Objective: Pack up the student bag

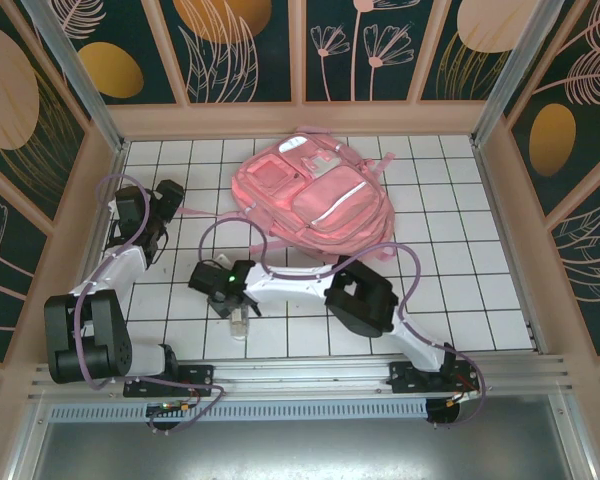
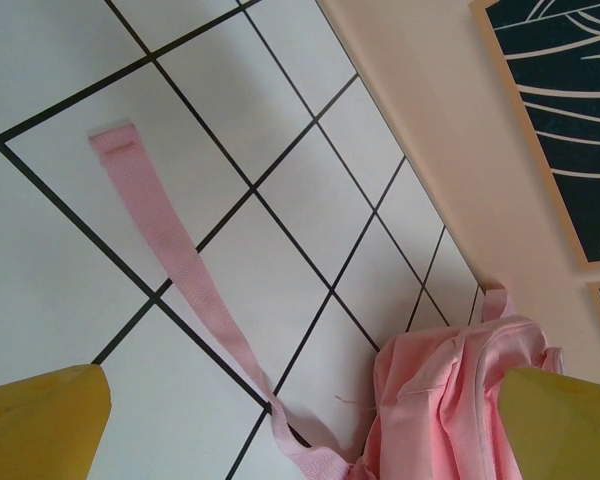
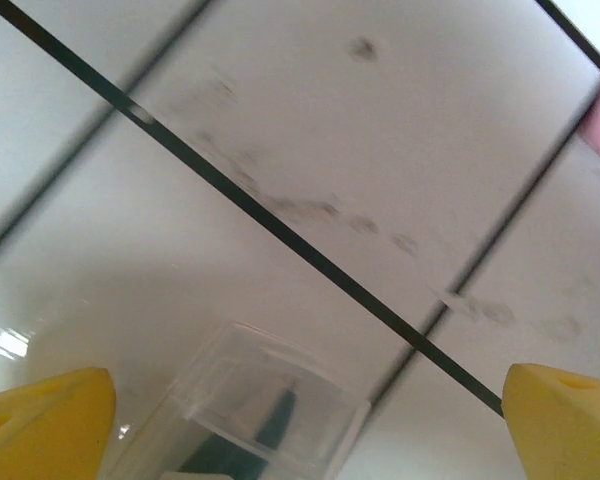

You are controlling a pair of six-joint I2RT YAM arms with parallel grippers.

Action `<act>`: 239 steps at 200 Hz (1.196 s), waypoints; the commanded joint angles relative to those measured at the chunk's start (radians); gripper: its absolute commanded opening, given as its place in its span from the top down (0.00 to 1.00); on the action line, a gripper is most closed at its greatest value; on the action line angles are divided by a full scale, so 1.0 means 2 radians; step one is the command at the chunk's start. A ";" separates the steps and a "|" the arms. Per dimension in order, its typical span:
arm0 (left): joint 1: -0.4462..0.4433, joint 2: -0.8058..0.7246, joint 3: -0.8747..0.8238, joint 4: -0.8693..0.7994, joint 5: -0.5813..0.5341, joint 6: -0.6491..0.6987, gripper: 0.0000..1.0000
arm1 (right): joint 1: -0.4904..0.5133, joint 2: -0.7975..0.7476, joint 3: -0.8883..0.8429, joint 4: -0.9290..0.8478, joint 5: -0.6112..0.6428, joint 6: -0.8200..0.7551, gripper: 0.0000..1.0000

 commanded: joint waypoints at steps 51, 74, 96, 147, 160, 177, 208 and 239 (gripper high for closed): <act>0.005 -0.014 0.009 0.002 0.012 0.000 0.01 | -0.031 -0.087 -0.132 -0.040 -0.183 0.017 0.02; 0.004 -0.018 0.005 0.006 0.014 -0.003 0.01 | -0.033 -0.116 -0.162 -0.044 -0.177 0.032 0.01; 0.005 -0.017 0.005 0.009 0.018 -0.006 0.01 | -0.043 -0.141 -0.180 -0.043 -0.191 0.043 0.01; 0.004 -0.021 0.004 0.019 0.027 -0.013 0.01 | -0.025 -0.137 -0.194 -0.032 -0.212 0.060 0.01; 0.004 -0.022 0.004 0.019 0.028 -0.014 0.01 | -0.016 -0.128 -0.191 -0.035 -0.194 0.061 0.04; 0.004 -0.023 0.002 0.021 0.033 -0.016 0.01 | -0.009 -0.120 -0.192 -0.032 -0.177 0.059 0.07; 0.004 -0.027 0.000 0.019 0.036 -0.017 0.01 | 0.007 -0.111 -0.199 -0.048 -0.144 0.051 0.13; 0.004 -0.030 -0.011 0.029 0.034 -0.024 0.01 | 0.018 -0.115 -0.206 -0.047 -0.122 0.052 0.25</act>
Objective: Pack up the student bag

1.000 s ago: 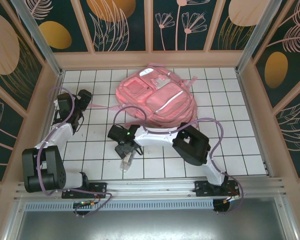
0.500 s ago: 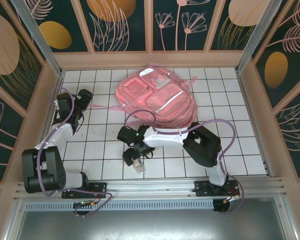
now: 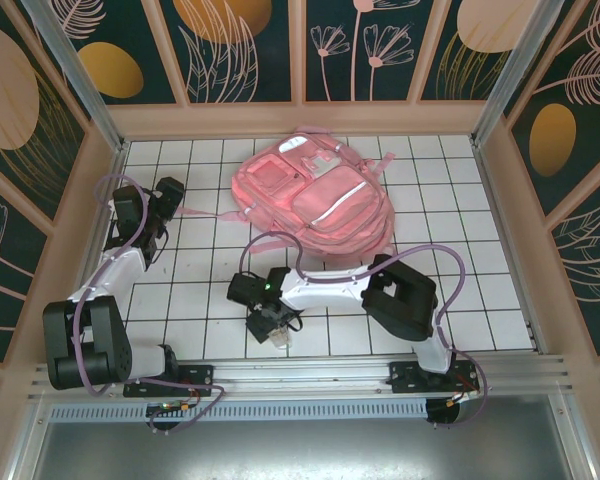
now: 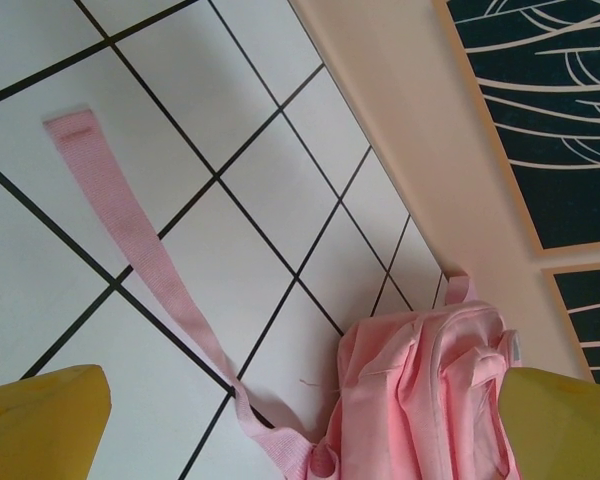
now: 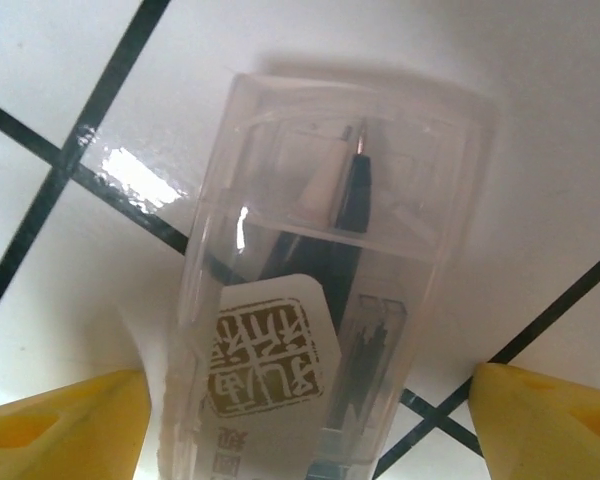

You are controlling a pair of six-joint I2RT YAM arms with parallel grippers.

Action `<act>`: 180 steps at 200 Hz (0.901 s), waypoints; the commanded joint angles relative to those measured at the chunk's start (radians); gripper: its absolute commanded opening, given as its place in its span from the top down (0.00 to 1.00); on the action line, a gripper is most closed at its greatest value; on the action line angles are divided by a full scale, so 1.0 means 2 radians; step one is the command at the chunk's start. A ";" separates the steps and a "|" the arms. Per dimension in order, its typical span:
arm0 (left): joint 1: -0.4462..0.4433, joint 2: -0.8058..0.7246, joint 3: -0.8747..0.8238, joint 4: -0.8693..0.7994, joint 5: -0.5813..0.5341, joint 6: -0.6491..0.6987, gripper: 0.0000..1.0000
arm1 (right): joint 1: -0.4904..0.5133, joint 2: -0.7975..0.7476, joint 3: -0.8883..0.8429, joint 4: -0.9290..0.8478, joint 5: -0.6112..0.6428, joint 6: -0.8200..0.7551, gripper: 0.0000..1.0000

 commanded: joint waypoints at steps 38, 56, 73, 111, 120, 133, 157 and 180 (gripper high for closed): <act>0.004 -0.009 -0.007 0.029 0.019 -0.009 0.01 | 0.004 0.009 -0.002 -0.006 0.027 -0.010 0.44; 0.003 -0.010 -0.007 0.025 0.016 -0.004 0.01 | -0.010 0.005 -0.005 0.014 0.015 -0.018 0.50; 0.004 -0.015 -0.011 0.027 0.015 -0.004 0.01 | -0.031 -0.005 -0.006 0.029 0.003 -0.024 0.52; 0.000 -0.025 -0.010 0.023 0.017 0.008 0.01 | -0.090 -0.054 -0.001 0.069 -0.054 -0.044 0.52; -0.006 -0.028 -0.007 0.018 0.011 0.015 0.01 | -0.109 -0.068 -0.001 0.080 -0.072 -0.046 0.53; -0.018 -0.033 -0.001 0.013 0.000 0.026 0.01 | -0.138 -0.089 0.000 0.096 -0.090 -0.050 0.53; -0.054 -0.035 0.022 -0.004 -0.025 0.053 0.01 | -0.198 -0.127 0.003 0.133 -0.123 -0.049 0.55; -0.095 -0.027 0.050 -0.013 -0.036 0.082 0.02 | -0.262 -0.168 -0.003 0.176 -0.146 -0.039 0.55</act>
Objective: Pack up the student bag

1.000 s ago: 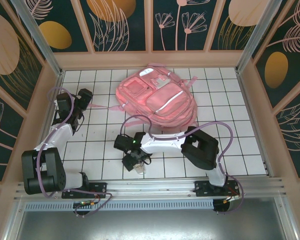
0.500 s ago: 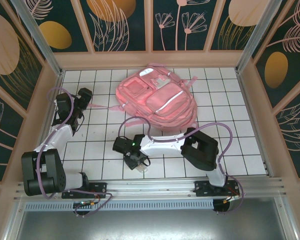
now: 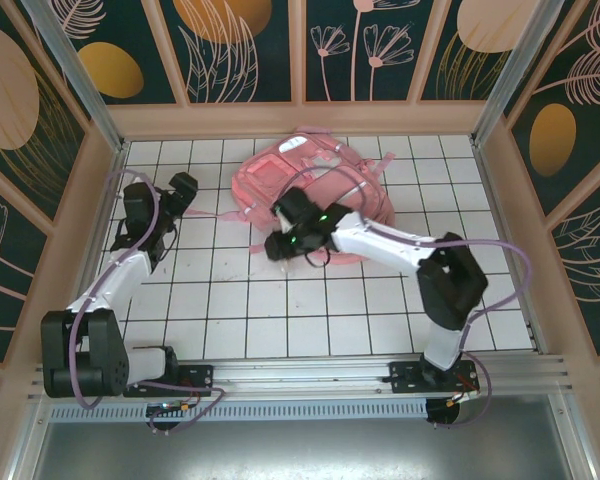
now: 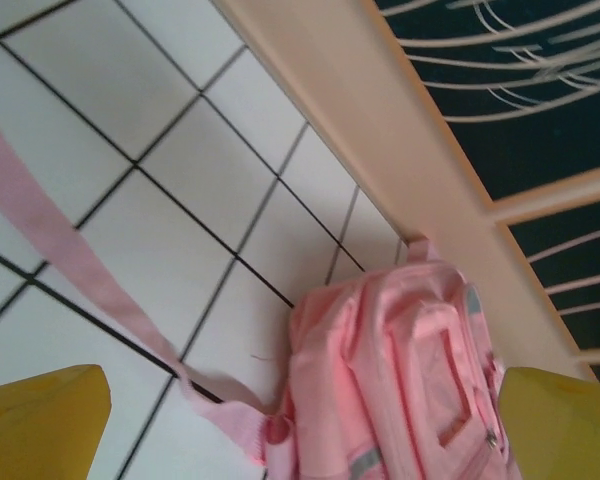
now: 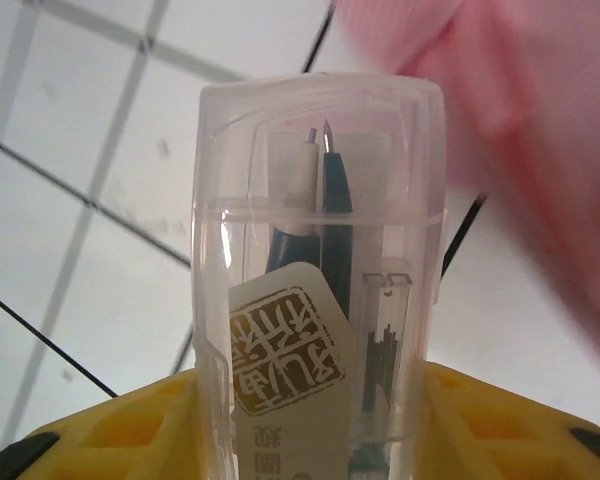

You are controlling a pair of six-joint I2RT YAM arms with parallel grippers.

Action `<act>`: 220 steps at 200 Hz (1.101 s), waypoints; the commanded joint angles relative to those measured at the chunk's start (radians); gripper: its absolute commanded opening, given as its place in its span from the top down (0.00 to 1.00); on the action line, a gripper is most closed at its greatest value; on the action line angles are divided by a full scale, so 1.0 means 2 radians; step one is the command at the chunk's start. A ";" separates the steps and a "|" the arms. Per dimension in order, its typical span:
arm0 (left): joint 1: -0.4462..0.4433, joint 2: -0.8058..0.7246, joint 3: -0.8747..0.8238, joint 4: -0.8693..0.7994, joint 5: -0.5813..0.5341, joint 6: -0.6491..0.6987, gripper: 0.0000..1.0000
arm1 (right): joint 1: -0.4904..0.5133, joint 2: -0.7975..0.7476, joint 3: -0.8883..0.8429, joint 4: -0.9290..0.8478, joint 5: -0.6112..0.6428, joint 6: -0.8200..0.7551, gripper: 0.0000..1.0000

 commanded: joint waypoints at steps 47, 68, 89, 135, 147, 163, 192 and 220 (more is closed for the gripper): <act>-0.156 0.059 0.138 -0.058 -0.039 0.154 0.10 | -0.189 -0.122 -0.049 0.105 -0.007 0.027 0.55; -0.220 0.102 0.181 -0.074 -0.050 0.203 0.15 | -0.253 -0.155 -0.095 0.131 -0.009 0.050 0.55; -0.277 0.151 0.236 -0.097 -0.067 0.254 0.16 | -0.308 -0.185 -0.139 0.143 -0.016 0.058 0.55; -0.367 0.293 0.406 -0.214 -0.080 0.373 0.18 | -0.408 -0.227 -0.225 0.148 -0.038 0.062 0.55; -0.386 0.329 0.452 -0.252 -0.099 0.401 0.18 | -0.429 -0.237 -0.244 0.152 -0.048 0.063 0.55; -0.405 0.370 0.498 -0.291 -0.115 0.423 0.19 | -0.452 -0.252 -0.265 0.158 -0.059 0.068 0.56; -0.426 0.412 0.538 -0.316 -0.146 0.439 0.20 | -0.480 -0.272 -0.293 0.175 -0.079 0.079 0.55; -0.434 0.441 0.566 -0.338 -0.154 0.445 0.21 | -0.484 -0.275 -0.301 0.181 -0.084 0.079 0.55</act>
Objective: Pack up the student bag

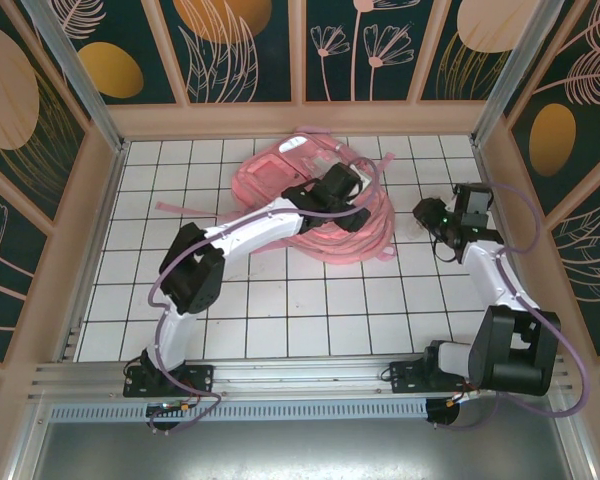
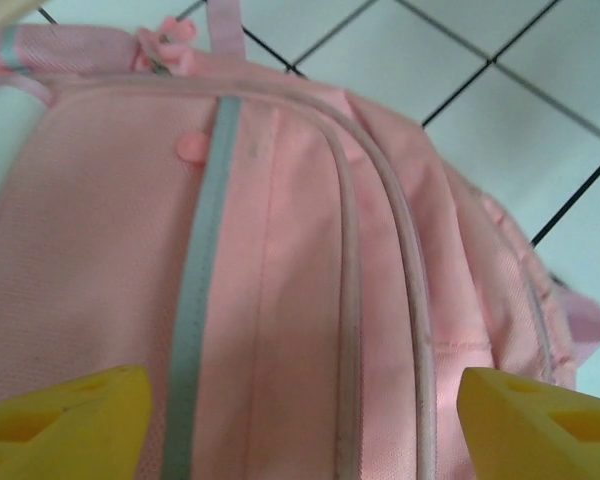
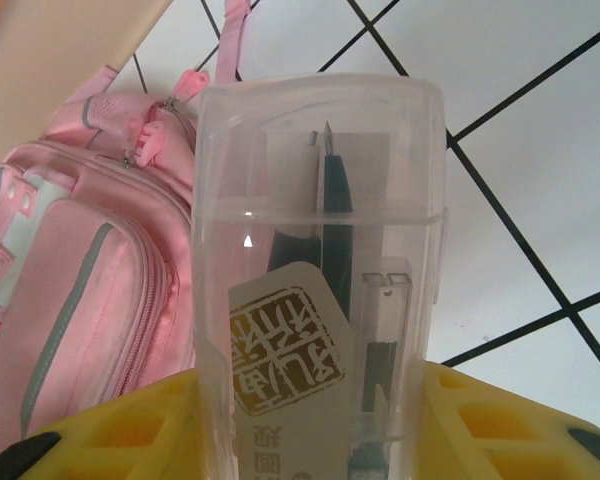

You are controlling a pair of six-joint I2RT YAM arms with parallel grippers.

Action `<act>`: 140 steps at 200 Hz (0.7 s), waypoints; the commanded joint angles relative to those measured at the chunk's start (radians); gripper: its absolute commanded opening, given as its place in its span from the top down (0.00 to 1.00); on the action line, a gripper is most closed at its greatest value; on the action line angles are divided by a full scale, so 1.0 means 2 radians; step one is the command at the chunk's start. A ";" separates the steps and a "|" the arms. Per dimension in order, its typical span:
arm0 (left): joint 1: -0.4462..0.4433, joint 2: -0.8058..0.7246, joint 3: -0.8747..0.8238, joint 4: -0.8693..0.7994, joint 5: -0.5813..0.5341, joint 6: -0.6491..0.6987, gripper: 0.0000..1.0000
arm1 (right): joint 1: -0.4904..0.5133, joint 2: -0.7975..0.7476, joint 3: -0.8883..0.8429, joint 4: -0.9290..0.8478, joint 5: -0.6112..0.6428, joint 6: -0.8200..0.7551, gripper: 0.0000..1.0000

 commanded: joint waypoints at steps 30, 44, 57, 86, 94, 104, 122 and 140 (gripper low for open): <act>-0.002 0.047 0.051 -0.066 -0.042 0.030 0.26 | -0.004 -0.013 -0.007 0.033 -0.024 0.005 0.55; -0.002 0.056 0.059 -0.072 -0.051 0.031 0.36 | -0.003 -0.014 -0.007 0.033 -0.024 0.005 0.55; -0.002 0.057 0.061 -0.072 -0.058 0.031 0.51 | -0.003 -0.016 -0.008 0.033 -0.027 0.005 0.55; -0.002 0.045 0.060 -0.061 -0.049 0.028 0.92 | -0.003 -0.014 -0.007 0.032 -0.032 0.004 0.55; -0.002 0.039 0.063 -0.058 -0.044 0.023 1.00 | -0.003 -0.012 -0.008 0.033 -0.037 0.006 0.55; -0.002 0.031 0.064 -0.055 -0.041 0.015 1.00 | -0.001 -0.008 -0.010 0.038 -0.045 0.011 0.55; -0.002 0.009 0.056 -0.040 -0.037 0.003 1.00 | 0.008 -0.005 -0.011 0.048 -0.051 0.021 0.55; 0.003 -0.016 0.042 -0.022 -0.029 -0.011 1.00 | 0.028 -0.002 -0.007 0.057 -0.052 0.031 0.55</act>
